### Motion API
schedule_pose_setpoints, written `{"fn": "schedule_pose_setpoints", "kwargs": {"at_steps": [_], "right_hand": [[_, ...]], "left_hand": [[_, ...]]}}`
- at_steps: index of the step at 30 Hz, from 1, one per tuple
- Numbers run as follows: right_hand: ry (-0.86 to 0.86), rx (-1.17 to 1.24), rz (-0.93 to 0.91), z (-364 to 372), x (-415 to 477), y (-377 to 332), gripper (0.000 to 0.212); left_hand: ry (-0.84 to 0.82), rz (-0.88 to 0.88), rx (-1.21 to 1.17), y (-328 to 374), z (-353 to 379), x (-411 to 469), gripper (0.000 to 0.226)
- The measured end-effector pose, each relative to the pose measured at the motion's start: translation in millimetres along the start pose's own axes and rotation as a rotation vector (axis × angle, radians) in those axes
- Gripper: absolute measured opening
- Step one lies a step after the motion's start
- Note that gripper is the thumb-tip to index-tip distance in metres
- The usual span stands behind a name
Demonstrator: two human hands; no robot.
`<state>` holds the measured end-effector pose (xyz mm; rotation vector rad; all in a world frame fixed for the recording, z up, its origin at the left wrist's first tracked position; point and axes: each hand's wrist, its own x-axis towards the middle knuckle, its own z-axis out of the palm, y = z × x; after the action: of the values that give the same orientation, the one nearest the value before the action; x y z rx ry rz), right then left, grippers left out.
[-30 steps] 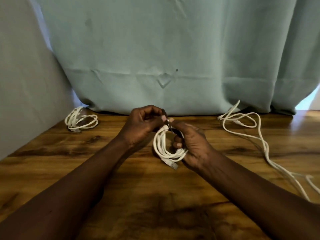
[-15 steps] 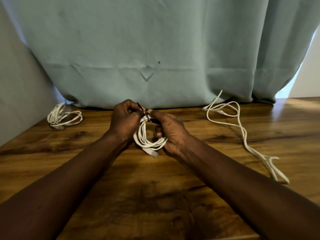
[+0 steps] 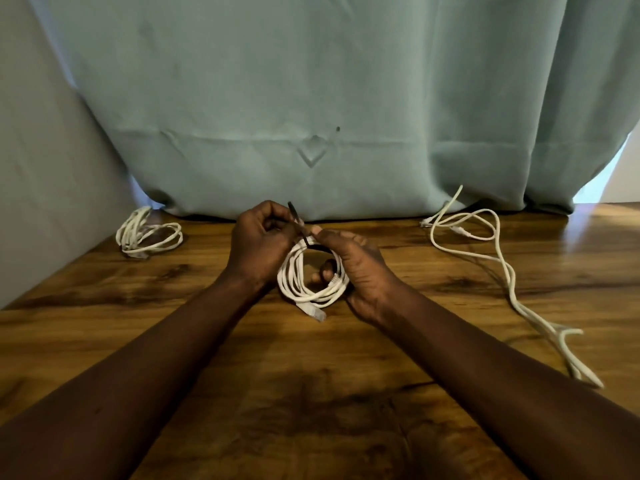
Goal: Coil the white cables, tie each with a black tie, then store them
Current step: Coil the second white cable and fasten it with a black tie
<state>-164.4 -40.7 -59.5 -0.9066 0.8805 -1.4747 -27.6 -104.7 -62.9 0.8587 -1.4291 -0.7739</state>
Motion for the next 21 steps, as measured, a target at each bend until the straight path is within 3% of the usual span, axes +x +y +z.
{"fn": "schedule_pose_setpoints", "kwargs": {"at_steps": [6, 11, 21], "right_hand": [[-0.019, -0.198, -0.069, -4, 5, 4, 0.011], [-0.055, -0.204, -0.082, -5, 5, 5, 0.008], [0.022, -0.282, -0.159, 2, 3, 3, 0.012]], "left_hand": [[0.022, -0.137, -0.157, 8, -11, 5, 0.016], [-0.042, -0.166, -0.141, 11, -8, 1, 0.015], [0.051, -0.156, -0.054, -2, 4, 4, 0.028]]}}
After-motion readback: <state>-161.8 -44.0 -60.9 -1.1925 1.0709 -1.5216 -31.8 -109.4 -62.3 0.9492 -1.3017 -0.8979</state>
